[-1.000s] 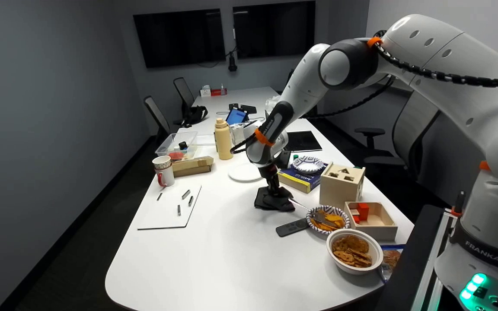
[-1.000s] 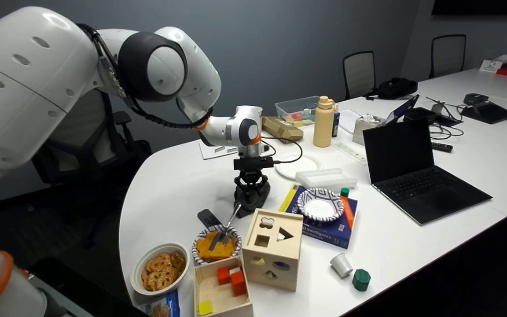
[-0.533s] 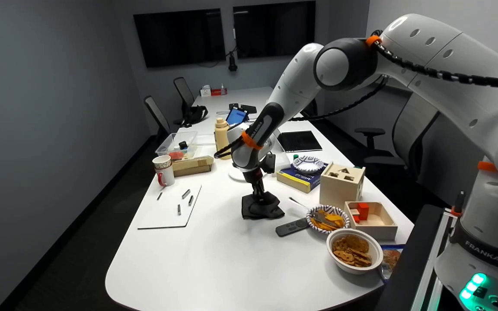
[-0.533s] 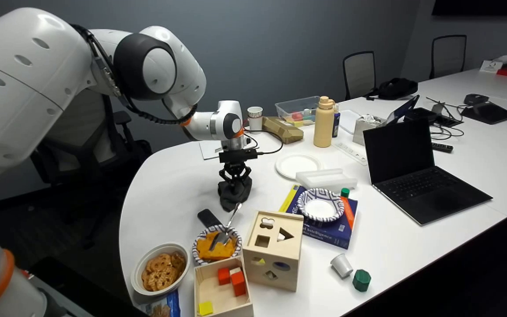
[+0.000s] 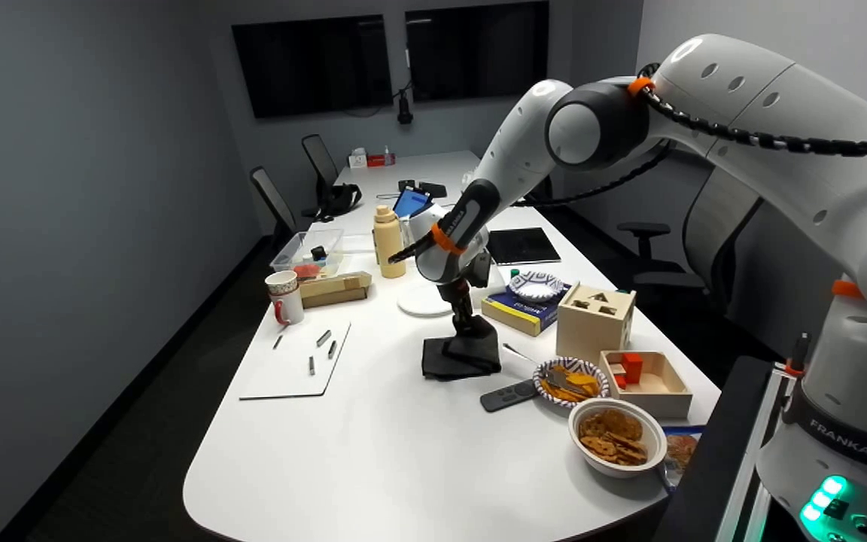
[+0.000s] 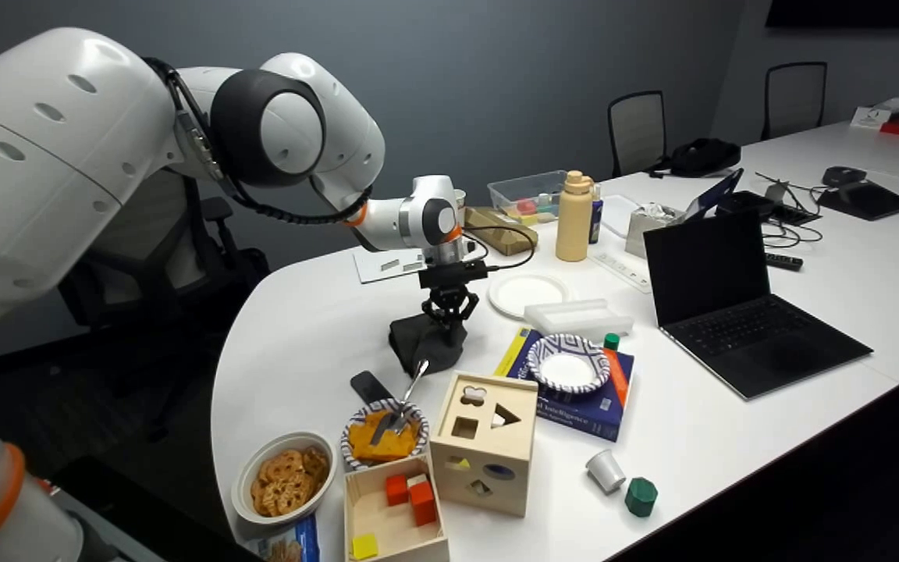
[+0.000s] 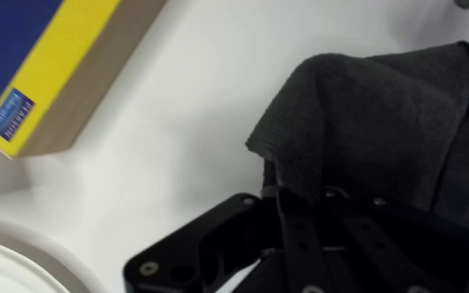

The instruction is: Use the black rag to clean the table

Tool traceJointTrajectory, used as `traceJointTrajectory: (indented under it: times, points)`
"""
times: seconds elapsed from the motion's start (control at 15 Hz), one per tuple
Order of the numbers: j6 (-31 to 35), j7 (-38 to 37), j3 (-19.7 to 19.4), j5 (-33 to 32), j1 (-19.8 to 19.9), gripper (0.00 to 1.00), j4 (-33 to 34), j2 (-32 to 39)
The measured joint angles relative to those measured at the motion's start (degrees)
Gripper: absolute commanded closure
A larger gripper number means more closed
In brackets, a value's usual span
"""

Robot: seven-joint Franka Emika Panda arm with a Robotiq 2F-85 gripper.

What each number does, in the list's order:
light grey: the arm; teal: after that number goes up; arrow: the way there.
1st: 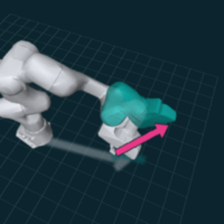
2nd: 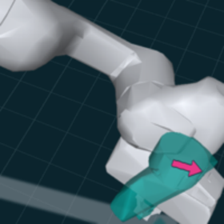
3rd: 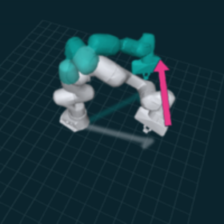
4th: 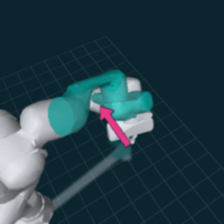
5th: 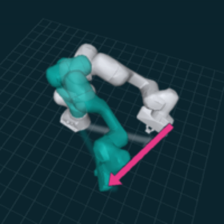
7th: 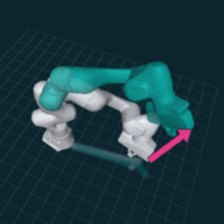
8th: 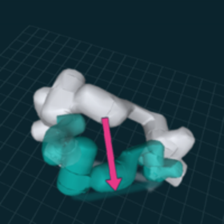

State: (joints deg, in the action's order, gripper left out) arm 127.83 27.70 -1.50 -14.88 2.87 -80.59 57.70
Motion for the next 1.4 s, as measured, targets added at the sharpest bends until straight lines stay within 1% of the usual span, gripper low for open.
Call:
traceJointTrajectory:
  times: [0.33, 0.6, 0.73, 1.0, 1.2, 1.4]
  points:
    - [0.0, -0.8, -3.4, -0.1, 2.9, 0.99, 0.0, 1.2]
    - [0.0, -1.0, -3.4, -0.1, 4.3, 0.99, -1.2, 1.4]
    - [0.0, -0.7, -2.5, -0.1, 4.3, 0.99, -1.4, 1.4]
    - [0.0, 1.3, 1.0, -0.1, 3.5, 0.99, -1.4, 1.2]
    - [0.0, 2.6, 3.0, -0.1, 2.0, 0.99, -1.1, 1.2]
    - [0.0, 3.1, 4.1, -0.1, 0.3, 0.99, -0.1, 1.5]
